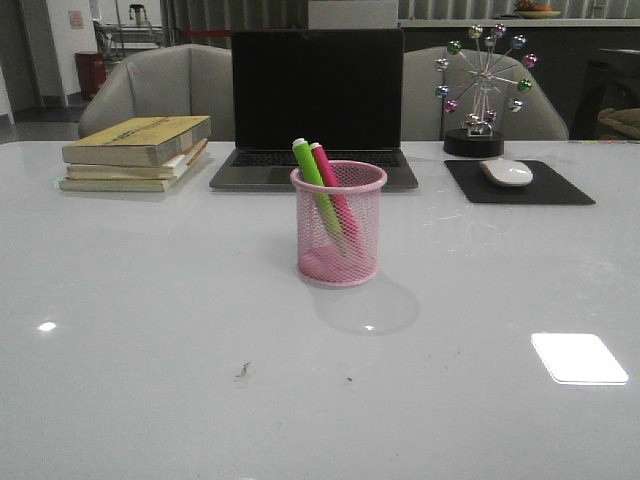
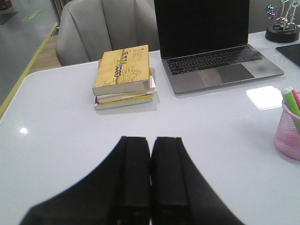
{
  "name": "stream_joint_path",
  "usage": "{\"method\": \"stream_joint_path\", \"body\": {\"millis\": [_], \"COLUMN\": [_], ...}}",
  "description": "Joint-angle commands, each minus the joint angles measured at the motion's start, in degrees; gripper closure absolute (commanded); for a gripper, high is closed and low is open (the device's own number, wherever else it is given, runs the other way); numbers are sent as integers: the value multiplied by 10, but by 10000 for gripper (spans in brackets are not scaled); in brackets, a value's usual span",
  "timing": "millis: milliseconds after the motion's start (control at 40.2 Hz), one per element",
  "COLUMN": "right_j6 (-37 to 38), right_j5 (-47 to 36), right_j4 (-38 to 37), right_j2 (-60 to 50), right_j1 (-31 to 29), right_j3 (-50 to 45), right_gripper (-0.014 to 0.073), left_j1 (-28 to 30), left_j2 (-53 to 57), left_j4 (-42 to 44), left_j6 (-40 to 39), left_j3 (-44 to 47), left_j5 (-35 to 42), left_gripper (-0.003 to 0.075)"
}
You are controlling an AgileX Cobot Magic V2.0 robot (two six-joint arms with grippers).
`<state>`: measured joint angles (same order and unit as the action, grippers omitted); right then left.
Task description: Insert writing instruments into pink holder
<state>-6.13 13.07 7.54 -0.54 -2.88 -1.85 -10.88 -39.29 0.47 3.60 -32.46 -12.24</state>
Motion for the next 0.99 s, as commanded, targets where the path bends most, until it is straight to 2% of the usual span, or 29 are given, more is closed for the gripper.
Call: {"method": "stream_joint_path", "body": {"millis": [0, 970], "right_j6": [1, 1], "right_j5": [-47, -47], "right_j4": [2, 2], "right_j2": [-8, -8], "right_j1": [0, 0], "right_j3": [4, 4], "right_gripper": [544, 544], "left_j1": [0, 0], "left_j2": [-1, -1], "left_j4": [-5, -5], "left_j6": [0, 0], "left_j3": [-17, -17], "left_j5": [52, 28], "left_gripper": [620, 620]}}
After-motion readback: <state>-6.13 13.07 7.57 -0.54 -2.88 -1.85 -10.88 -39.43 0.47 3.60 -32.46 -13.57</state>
